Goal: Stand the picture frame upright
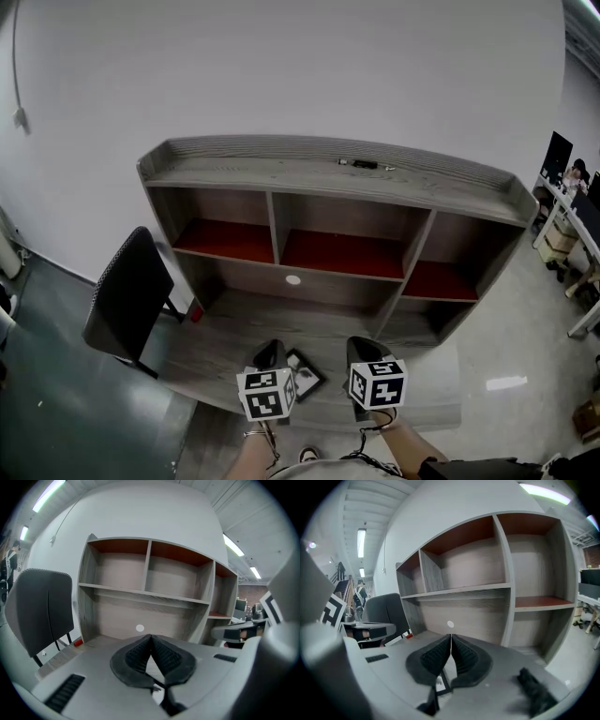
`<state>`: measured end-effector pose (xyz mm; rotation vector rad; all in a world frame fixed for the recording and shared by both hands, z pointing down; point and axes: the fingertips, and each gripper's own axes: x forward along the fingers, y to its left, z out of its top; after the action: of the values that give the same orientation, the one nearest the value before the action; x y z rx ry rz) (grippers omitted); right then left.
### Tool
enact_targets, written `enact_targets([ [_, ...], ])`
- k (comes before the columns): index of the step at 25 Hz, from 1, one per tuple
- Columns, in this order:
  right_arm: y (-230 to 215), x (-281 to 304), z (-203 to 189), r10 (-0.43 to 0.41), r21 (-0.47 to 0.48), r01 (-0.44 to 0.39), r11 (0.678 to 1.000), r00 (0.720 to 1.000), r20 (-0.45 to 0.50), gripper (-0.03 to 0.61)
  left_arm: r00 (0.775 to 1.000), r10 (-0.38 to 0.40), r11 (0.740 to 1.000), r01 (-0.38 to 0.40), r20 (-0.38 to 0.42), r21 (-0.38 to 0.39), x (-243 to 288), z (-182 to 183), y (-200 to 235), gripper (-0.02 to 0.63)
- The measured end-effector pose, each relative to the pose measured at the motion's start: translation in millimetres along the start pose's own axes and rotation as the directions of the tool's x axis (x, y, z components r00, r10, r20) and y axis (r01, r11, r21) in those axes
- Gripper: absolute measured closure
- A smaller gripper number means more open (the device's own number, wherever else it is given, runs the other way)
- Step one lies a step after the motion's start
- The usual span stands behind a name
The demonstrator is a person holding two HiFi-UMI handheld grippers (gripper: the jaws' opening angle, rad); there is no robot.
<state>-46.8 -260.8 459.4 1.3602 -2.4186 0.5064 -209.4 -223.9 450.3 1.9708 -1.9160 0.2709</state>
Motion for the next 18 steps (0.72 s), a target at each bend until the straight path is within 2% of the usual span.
enact_targets([
  [18, -0.9, 35.0, -8.6, 0.121, -0.061, -0.126, 0.990, 0.989, -0.087, 0.546, 0.988, 0.140, 0.984, -0.146, -0.066, -0.099, 9.8, -29.5, 10.3, 0.601],
])
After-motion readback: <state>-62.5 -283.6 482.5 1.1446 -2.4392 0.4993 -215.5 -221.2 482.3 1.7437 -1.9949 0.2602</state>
